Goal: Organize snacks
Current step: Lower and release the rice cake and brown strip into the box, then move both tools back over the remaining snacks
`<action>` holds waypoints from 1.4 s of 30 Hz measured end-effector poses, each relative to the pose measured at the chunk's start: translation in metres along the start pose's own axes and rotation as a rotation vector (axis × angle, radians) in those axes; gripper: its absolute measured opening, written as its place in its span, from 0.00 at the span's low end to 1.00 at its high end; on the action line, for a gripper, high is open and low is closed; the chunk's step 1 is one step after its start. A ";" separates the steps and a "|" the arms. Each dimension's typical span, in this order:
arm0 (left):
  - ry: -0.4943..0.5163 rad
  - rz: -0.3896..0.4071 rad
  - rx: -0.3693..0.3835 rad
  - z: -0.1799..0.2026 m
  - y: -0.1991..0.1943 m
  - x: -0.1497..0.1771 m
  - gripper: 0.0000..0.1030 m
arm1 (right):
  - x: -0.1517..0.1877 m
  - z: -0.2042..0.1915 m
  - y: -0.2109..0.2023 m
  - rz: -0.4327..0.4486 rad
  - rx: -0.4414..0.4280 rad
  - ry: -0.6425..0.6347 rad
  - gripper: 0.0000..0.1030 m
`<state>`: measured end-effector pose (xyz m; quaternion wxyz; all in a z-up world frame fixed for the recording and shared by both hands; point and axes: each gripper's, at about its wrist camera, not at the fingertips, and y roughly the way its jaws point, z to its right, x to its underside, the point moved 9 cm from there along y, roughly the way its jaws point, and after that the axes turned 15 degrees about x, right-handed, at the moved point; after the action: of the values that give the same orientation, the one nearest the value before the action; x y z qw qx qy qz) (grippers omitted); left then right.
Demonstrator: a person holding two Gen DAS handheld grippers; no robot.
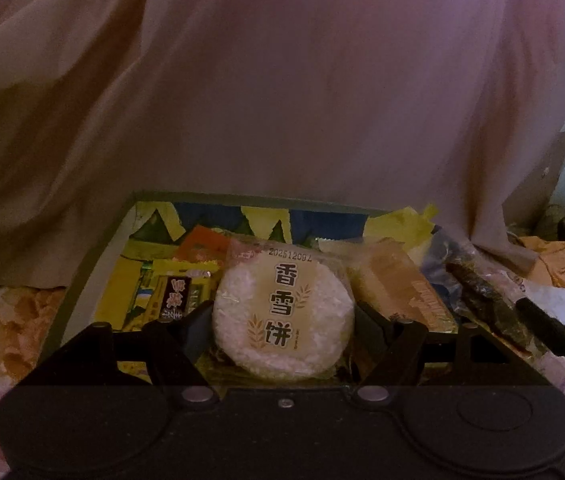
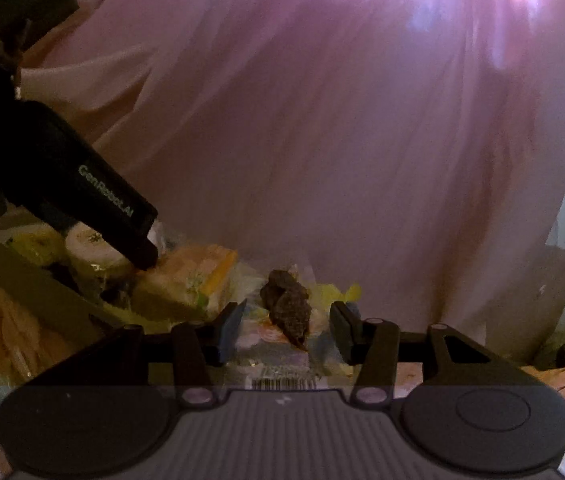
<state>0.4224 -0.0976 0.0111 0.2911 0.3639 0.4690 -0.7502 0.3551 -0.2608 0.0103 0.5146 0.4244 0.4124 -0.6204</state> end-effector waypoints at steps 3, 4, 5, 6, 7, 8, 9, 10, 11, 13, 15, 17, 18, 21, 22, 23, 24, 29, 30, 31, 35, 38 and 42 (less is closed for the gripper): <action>-0.007 -0.004 0.001 -0.002 0.001 -0.001 0.73 | 0.002 0.003 0.006 -0.039 -0.023 0.029 0.53; -0.009 -0.006 0.004 -0.002 0.002 0.000 0.74 | 0.001 0.006 0.006 -0.052 -0.030 0.046 0.53; -0.010 -0.009 0.005 -0.001 0.002 0.000 0.74 | -0.001 0.008 0.006 -0.061 -0.036 0.063 0.53; -0.008 -0.010 0.004 -0.001 0.002 0.000 0.73 | -0.001 0.009 0.006 -0.064 -0.043 0.077 0.54; -0.006 -0.009 0.002 -0.001 0.002 0.000 0.74 | -0.001 0.011 0.006 -0.064 -0.046 0.086 0.55; -0.005 -0.010 0.004 -0.001 0.001 0.000 0.76 | -0.001 0.013 0.006 -0.067 -0.042 0.092 0.60; -0.008 -0.011 0.006 0.000 0.001 0.000 0.78 | 0.000 0.015 0.007 -0.070 -0.037 0.099 0.65; -0.011 -0.011 0.007 0.000 0.000 0.000 0.81 | 0.000 0.018 0.007 -0.072 -0.032 0.108 0.69; -0.013 -0.009 0.006 0.000 -0.001 0.000 0.83 | 0.000 0.020 0.006 -0.074 -0.028 0.118 0.73; -0.018 -0.003 0.009 0.001 -0.004 -0.001 0.85 | 0.001 0.024 0.007 -0.079 -0.026 0.141 0.78; -0.024 0.010 0.016 0.003 -0.008 -0.002 0.89 | -0.004 0.026 0.006 -0.076 -0.028 0.165 0.83; -0.031 0.024 0.017 0.005 -0.014 -0.003 0.93 | -0.009 0.030 0.003 -0.064 -0.019 0.173 0.87; -0.038 0.033 0.019 0.006 -0.018 -0.004 0.94 | -0.011 0.034 -0.001 -0.055 -0.010 0.176 0.91; -0.062 0.070 0.027 0.008 -0.034 -0.005 0.97 | -0.019 0.042 -0.018 -0.028 0.003 0.198 0.97; -0.069 0.080 0.026 0.008 -0.039 -0.006 0.99 | -0.022 0.045 -0.024 -0.020 0.004 0.207 0.98; -0.075 0.093 0.026 0.010 -0.045 -0.006 0.99 | -0.026 0.047 -0.029 -0.013 0.005 0.213 0.99; -0.081 0.105 0.026 0.011 -0.052 -0.007 0.99 | -0.030 0.050 -0.036 -0.001 0.007 0.223 1.00; -0.093 0.166 0.030 0.016 -0.089 -0.010 0.99 | -0.052 0.062 -0.069 0.050 0.007 0.275 1.00; -0.092 0.178 0.030 0.018 -0.097 -0.010 0.99 | -0.056 0.064 -0.074 0.060 0.011 0.282 1.00; -0.090 0.193 0.031 0.020 -0.106 -0.010 0.99 | -0.059 0.066 -0.081 0.070 0.013 0.289 1.00; -0.081 0.245 0.037 0.027 -0.139 -0.008 0.99 | -0.067 0.072 -0.107 0.090 0.022 0.318 1.00; -0.070 0.272 0.037 0.032 -0.161 -0.004 0.99 | -0.071 0.073 -0.126 0.089 0.015 0.334 1.00; -0.054 0.283 0.025 0.035 -0.190 0.012 0.99 | -0.068 0.074 -0.146 0.070 0.016 0.355 1.00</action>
<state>0.2582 -0.0570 0.1053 0.4018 0.4095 0.3957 -0.7171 0.2106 -0.2919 0.1079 0.4516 0.5455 0.4768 -0.5207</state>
